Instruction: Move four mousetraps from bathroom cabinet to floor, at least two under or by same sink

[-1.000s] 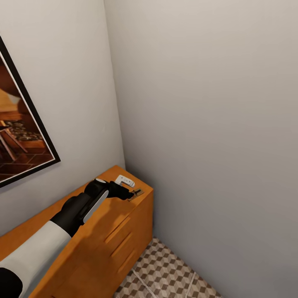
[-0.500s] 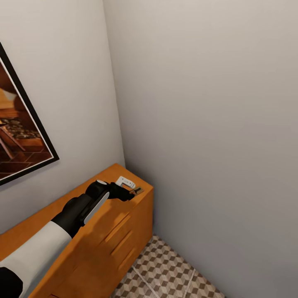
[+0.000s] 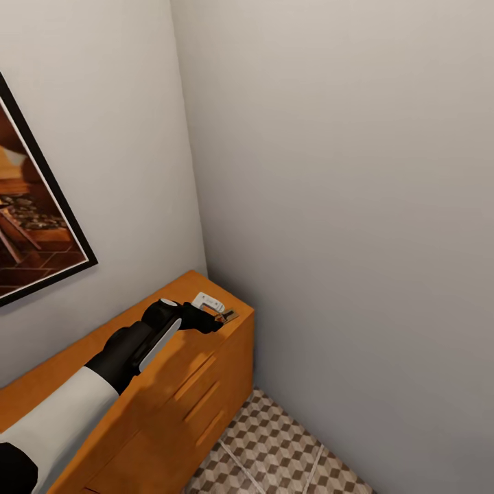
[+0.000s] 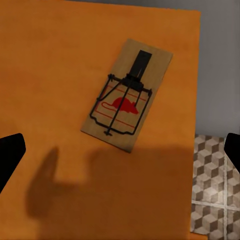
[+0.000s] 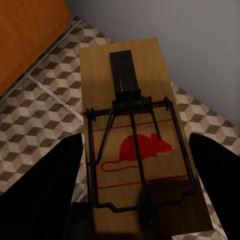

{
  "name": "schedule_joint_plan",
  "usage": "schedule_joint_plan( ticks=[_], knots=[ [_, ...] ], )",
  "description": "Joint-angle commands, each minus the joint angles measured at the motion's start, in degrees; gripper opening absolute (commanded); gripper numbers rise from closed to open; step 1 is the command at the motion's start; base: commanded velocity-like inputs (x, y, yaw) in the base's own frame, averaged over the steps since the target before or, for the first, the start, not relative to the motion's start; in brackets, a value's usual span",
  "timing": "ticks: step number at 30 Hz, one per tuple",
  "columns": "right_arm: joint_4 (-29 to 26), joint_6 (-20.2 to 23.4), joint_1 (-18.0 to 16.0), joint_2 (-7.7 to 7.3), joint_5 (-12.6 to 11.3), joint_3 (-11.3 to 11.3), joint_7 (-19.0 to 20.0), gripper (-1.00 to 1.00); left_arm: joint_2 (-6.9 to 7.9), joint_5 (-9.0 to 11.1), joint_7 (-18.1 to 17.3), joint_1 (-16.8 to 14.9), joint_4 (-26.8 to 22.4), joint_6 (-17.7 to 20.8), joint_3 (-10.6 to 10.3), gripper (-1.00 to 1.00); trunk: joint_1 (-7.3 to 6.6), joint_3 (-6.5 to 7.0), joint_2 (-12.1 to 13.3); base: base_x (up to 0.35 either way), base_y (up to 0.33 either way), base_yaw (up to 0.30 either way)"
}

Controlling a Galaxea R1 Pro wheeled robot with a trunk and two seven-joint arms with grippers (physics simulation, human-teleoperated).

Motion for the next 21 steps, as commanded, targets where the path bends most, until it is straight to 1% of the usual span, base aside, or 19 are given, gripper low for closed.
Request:
schedule_joint_plan(
  ticks=[1,7,17,18,21],
  knots=[
    [0.0,-0.2,0.0,0.01,-0.2,0.4,-0.3,-1.0,0.07,0.0,-0.1,-0.1,-0.1,0.2,-0.1,1.0,0.03,-0.12,-0.1,0.0,0.0,0.0],
    [0.0,-0.2,0.0,0.01,-0.2,0.4,-0.3,-1.0,0.05,0.0,-0.2,-0.1,-0.4,0.2,-0.1,1.0,0.03,-0.12,-0.1,0.0,0.0,0.0],
    [0.0,-0.2,-0.1,0.03,-0.2,0.4,-0.3,-1.0,0.05,0.0,-3.0,-0.1,-2.3,0.9,0.4,1.0,0.03,-0.12,-0.1,0.0,0.0,0.0],
    [0.0,-0.2,-0.1,0.02,-0.2,0.4,-0.3,-1.0,0.05,0.0,-3.1,-0.1,-2.4,1.1,0.4,1.0,0.03,-0.12,-0.1,0.0,0.0,0.0],
    [0.0,-0.2,-0.1,0.03,-0.2,0.4,-0.3,-1.0,-0.01,-0.1,-3.4,-0.1,-3.4,3.3,0.5,1.0,0.03,-0.12,-0.1,0.0,0.0,0.0]
  ],
)
